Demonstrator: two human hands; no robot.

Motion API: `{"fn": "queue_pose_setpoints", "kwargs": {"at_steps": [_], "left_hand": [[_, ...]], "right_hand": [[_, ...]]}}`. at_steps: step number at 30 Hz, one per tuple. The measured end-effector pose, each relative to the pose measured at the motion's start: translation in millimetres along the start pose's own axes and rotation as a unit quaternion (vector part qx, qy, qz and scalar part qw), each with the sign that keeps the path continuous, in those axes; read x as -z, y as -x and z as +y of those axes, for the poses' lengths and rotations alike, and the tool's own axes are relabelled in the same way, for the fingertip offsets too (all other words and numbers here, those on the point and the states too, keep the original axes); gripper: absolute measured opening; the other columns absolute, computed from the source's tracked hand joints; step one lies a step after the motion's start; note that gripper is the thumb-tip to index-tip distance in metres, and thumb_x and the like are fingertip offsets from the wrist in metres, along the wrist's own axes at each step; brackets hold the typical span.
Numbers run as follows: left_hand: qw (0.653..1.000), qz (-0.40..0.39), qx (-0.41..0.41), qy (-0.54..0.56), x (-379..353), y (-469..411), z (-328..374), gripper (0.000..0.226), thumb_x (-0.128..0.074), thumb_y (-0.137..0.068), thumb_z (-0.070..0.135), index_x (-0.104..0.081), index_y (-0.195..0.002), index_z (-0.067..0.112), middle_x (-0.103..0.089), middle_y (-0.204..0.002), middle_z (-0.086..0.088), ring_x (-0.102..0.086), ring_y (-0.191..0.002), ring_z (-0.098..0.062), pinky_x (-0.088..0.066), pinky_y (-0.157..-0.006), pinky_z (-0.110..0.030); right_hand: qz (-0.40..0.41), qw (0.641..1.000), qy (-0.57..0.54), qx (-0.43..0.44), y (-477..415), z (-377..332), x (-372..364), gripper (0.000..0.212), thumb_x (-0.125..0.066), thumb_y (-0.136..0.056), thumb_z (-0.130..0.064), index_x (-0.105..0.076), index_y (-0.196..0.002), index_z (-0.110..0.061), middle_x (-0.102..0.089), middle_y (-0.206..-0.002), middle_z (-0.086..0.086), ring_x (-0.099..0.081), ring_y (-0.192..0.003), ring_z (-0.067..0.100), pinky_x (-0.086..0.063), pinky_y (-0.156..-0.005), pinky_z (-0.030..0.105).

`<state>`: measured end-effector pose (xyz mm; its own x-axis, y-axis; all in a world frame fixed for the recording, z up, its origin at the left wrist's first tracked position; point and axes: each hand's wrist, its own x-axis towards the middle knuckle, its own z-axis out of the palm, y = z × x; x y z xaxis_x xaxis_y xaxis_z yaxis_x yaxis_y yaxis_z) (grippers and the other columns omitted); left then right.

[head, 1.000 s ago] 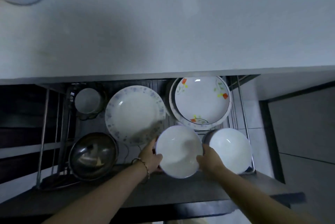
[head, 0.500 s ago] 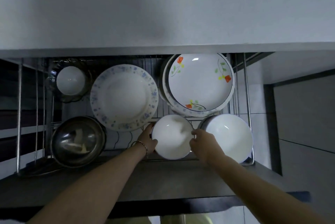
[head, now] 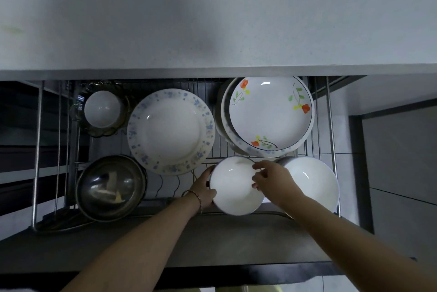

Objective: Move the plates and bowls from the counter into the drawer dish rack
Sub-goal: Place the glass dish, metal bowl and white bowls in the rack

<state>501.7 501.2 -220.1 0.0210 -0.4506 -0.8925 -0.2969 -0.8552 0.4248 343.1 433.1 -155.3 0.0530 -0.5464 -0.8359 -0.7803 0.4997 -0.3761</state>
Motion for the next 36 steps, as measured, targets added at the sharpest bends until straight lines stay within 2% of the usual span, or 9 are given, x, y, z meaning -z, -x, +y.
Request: {"fn": "queue_pose_setpoints", "kwargs": {"at_steps": [7, 13, 18, 21, 25, 28, 31, 33, 36], "left_hand": [[0.996, -0.033, 0.034, -0.073, -3.2, 7.8, 5.6, 0.075, -0.049, -0.092, 0.02, -0.004, -0.151, 0.015, -0.027, -0.155, -0.01, -0.032, -0.139, -0.028, -0.03, -0.115, -0.037], [0.991, 0.098, -0.067, -0.067, 62.9, 58.1, 45.9, 0.03, -0.047, -0.094, 0.009, -0.06, -0.119, 0.001, -0.06, -0.124, -0.014, -0.056, -0.115, -0.022, -0.039, -0.088, -0.018], [0.955, 0.24, -0.172, 0.028, 185.6, 104.4, 92.1, 0.021, -0.055, -0.088, -0.002, -0.066, -0.105, -0.006, -0.068, -0.108, -0.023, -0.066, -0.096, -0.029, -0.05, -0.096, -0.038], [0.94, 0.272, -0.182, 0.099, 266.5, 124.2, 117.7, 0.022, -0.053, -0.087, -0.005, -0.064, -0.106, -0.004, -0.067, -0.099, -0.021, -0.064, -0.062, -0.007, -0.054, -0.071, -0.023], [0.932, 0.29, -0.161, 0.142, 352.9, 132.6, 137.1, 0.02, -0.047, -0.089, -0.006, -0.055, -0.082, 0.011, -0.057, -0.074, -0.006, -0.052, -0.058, -0.01, -0.037, -0.033, -0.003], [0.933, 0.287, -0.156, 0.147, 398.3, 129.2, 139.2, 0.033, -0.041, -0.091, -0.007, -0.047, -0.069, 0.018, -0.051, -0.067, -0.004, -0.048, -0.055, -0.013, -0.031, -0.028, -0.005], [0.934, 0.283, -0.154, 0.152, 429.9, 126.0, 134.0, 0.02, -0.043, -0.091, -0.008, -0.056, -0.091, 0.007, -0.05, -0.073, -0.008, -0.047, -0.056, -0.014, -0.031, -0.027, -0.005], [0.932, 0.288, -0.158, 0.155, 444.1, 122.7, 126.7, 0.029, -0.043, -0.09, -0.008, -0.055, -0.115, 0.0, -0.05, -0.075, -0.007, -0.048, -0.056, -0.013, -0.031, -0.028, -0.005], [0.932, 0.28, -0.158, 0.169, 453.7, 118.0, 117.3, 0.035, -0.042, -0.09, -0.009, -0.05, -0.123, -0.003, -0.047, -0.067, -0.003, -0.047, -0.054, -0.014, -0.029, -0.026, -0.006]], "right_hand": [[0.0, 1.0, 0.002, -0.002, 2.7, -7.0, 1.5, 0.035, -0.049, -0.089, -0.008, -0.056, -0.124, -0.007, -0.069, -0.108, 0.018, -0.065, -0.085, 0.021, -0.053, -0.094, 0.037], [-0.012, 0.993, 0.085, 0.086, 25.7, -65.8, 12.6, 0.032, -0.048, -0.091, -0.011, -0.06, -0.119, -0.004, -0.065, -0.119, 0.017, -0.062, -0.108, 0.031, -0.047, -0.099, 0.038], [0.003, 0.98, 0.091, 0.178, 45.9, -173.0, 17.8, 0.026, -0.053, -0.087, -0.019, -0.066, -0.109, -0.013, -0.072, -0.102, 0.008, -0.069, -0.088, 0.013, -0.05, -0.078, 0.022], [0.006, 0.972, 0.059, 0.227, 53.7, -257.8, 15.8, 0.009, -0.052, -0.087, -0.018, -0.061, -0.087, -0.02, -0.068, -0.073, 0.003, -0.06, -0.053, -0.003, -0.048, -0.066, 0.019], [0.013, 0.974, -0.029, 0.225, 48.7, -364.4, 1.7, 0.025, -0.05, -0.09, -0.018, -0.064, -0.098, 0.001, -0.064, -0.076, 0.012, -0.061, -0.068, 0.027, -0.055, -0.081, 0.041], [-0.001, 0.978, -0.102, 0.18, 45.7, -434.5, -18.2, 0.032, -0.05, -0.093, -0.029, -0.057, -0.102, 0.001, -0.062, -0.085, 0.017, -0.057, -0.054, 0.021, -0.054, -0.055, 0.028], [-0.032, 0.965, -0.216, 0.144, 34.2, -492.8, -40.4, 0.055, -0.056, -0.088, -0.042, -0.048, -0.124, -0.001, -0.058, -0.097, 0.023, -0.057, -0.058, 0.023, -0.054, -0.057, 0.028], [-0.054, 0.952, -0.265, 0.14, 19.7, -526.5, -56.3, 0.066, -0.06, -0.084, -0.047, -0.042, -0.132, -0.005, -0.051, -0.107, 0.022, -0.06, -0.073, 0.03, -0.054, -0.065, 0.034], [-0.069, 0.928, -0.329, 0.159, -1.4, -558.6, -72.4, 0.069, -0.066, -0.08, -0.041, -0.039, -0.133, -0.007, -0.05, -0.122, 0.013, -0.062, -0.092, 0.034, -0.057, -0.056, 0.036]]}}
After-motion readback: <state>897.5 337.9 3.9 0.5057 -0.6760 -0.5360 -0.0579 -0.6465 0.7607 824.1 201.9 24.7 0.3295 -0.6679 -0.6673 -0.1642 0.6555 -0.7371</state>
